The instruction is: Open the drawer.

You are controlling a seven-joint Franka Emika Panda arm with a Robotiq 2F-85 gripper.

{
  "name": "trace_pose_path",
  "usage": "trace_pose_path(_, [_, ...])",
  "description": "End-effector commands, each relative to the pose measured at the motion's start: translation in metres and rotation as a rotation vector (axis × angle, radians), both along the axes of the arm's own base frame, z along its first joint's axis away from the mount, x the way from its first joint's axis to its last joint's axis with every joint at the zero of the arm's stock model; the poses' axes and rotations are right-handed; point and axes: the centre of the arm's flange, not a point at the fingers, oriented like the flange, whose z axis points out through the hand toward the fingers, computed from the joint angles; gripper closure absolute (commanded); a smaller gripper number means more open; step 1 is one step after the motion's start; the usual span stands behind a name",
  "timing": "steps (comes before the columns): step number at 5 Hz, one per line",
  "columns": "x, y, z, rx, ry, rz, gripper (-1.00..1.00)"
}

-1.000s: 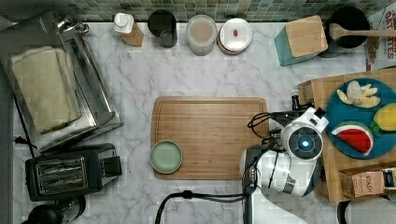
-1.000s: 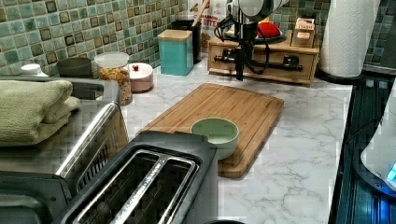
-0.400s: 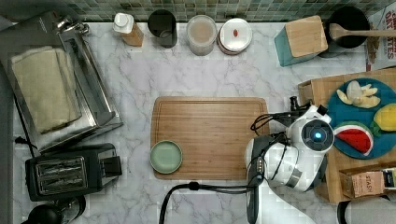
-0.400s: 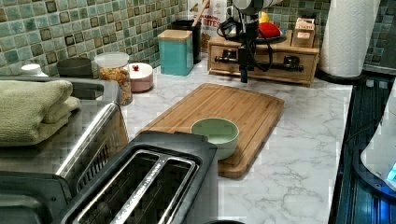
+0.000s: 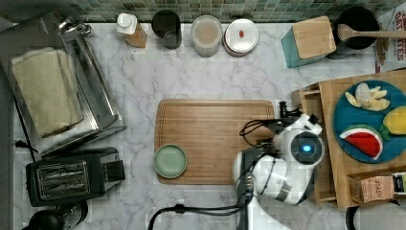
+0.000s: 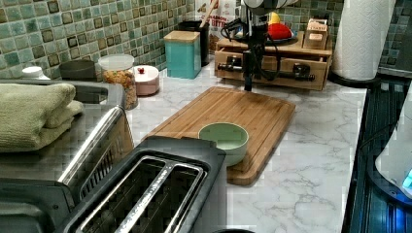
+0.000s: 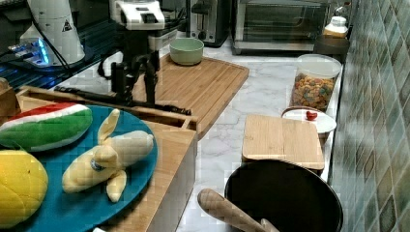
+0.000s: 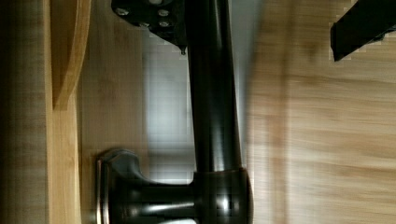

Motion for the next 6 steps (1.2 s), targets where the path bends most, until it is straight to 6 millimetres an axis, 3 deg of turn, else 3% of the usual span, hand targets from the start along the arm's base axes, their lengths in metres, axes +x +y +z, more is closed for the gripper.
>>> trace_pose_path(1, [-0.056, 0.215, -0.043, 0.078, 0.116, 0.118, -1.0])
trace_pose_path(3, [-0.064, 0.26, -0.028, 0.082, 0.126, 0.089, -1.0])
trace_pose_path(6, [-0.061, 0.267, -0.02, 0.091, 0.121, 0.056, -1.0])
